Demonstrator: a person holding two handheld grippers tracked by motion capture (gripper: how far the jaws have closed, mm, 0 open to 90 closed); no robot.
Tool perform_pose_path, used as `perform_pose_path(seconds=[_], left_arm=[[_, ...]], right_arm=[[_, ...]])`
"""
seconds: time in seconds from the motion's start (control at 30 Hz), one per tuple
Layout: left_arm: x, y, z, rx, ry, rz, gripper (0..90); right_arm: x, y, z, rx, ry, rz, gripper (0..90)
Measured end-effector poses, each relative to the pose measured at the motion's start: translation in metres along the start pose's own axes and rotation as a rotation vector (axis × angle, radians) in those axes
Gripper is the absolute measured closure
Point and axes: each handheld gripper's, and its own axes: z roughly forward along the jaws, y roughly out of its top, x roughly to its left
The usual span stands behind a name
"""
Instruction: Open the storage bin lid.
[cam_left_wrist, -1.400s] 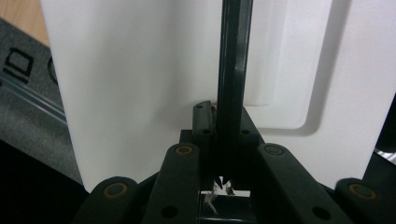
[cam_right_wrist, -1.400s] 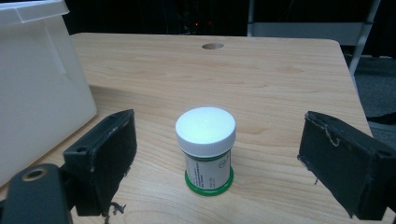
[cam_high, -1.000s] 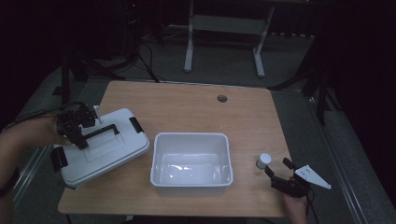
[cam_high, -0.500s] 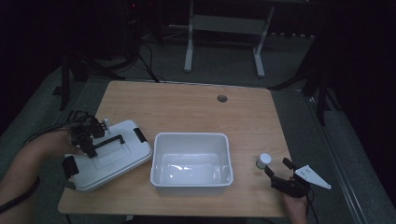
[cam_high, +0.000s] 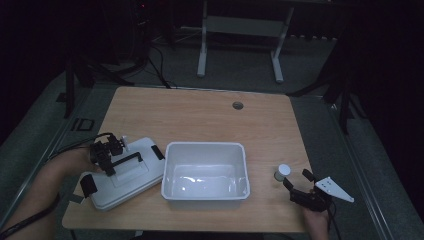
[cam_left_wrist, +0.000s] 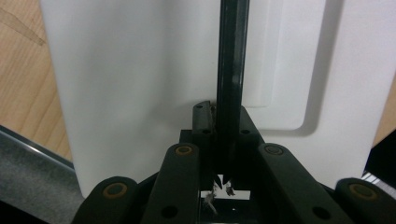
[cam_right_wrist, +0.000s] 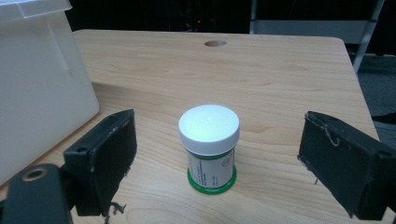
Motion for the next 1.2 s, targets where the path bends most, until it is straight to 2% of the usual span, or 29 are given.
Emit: perform_pose_path(seconds=[0.07, 0.1, 0.33, 0.5, 0.67, 0.7, 0.77, 0.8, 0.87, 0.9, 1.03, 1.2], left_arm=[[0.000, 0.000, 0.000, 0.000, 0.000, 0.000, 83.6], [-0.001, 0.000, 0.006, 0.003, -0.005, 0.007, 83.6], [0.001, 0.001, 0.019, -0.003, -0.031, 0.000, 83.5], [0.004, -0.005, 0.020, -0.043, -0.053, -0.013, 83.4], [0.004, -0.005, 0.019, -0.048, -0.059, -0.009, 82.5], [0.005, -0.004, 0.019, -0.048, -0.079, -0.017, 75.8], [0.005, -0.004, 0.019, -0.045, -0.041, -0.008, 62.8], [0.007, -0.004, 0.018, -0.046, -0.041, -0.022, 57.6], [0.008, -0.004, 0.018, -0.046, -0.043, -0.025, 52.2], [0.008, -0.005, 0.018, -0.040, -0.041, -0.029, 46.5], [0.009, -0.006, 0.018, -0.038, -0.052, -0.036, 40.4], [0.010, -0.010, 0.019, -0.052, -0.074, -0.051, 38.0]], right_arm=[[0.000, 0.000, 0.000, 0.000, 0.001, 0.001, 10.9], [0.000, 0.000, 0.000, 0.005, -0.006, -0.003, 10.9], [0.000, 0.000, 0.000, 0.006, -0.008, -0.006, 11.0], [0.000, 0.000, 0.000, 0.006, -0.006, -0.005, 10.9], [0.000, 0.000, 0.001, 0.012, -0.011, 0.000, 10.9], [0.000, 0.000, 0.001, 0.015, -0.011, 0.001, 10.9], [0.000, 0.000, 0.001, 0.020, -0.014, -0.003, 10.9], [0.000, 0.000, 0.001, 0.023, -0.012, -0.003, 10.9], [0.000, 0.000, 0.001, 0.025, -0.013, -0.005, 10.9], [0.000, 0.001, 0.002, 0.034, -0.006, -0.001, 10.9], [0.000, 0.002, 0.002, 0.051, 0.002, -0.004, 10.9], [-0.002, 0.002, 0.001, 0.115, 0.035, -0.012, 10.9]])
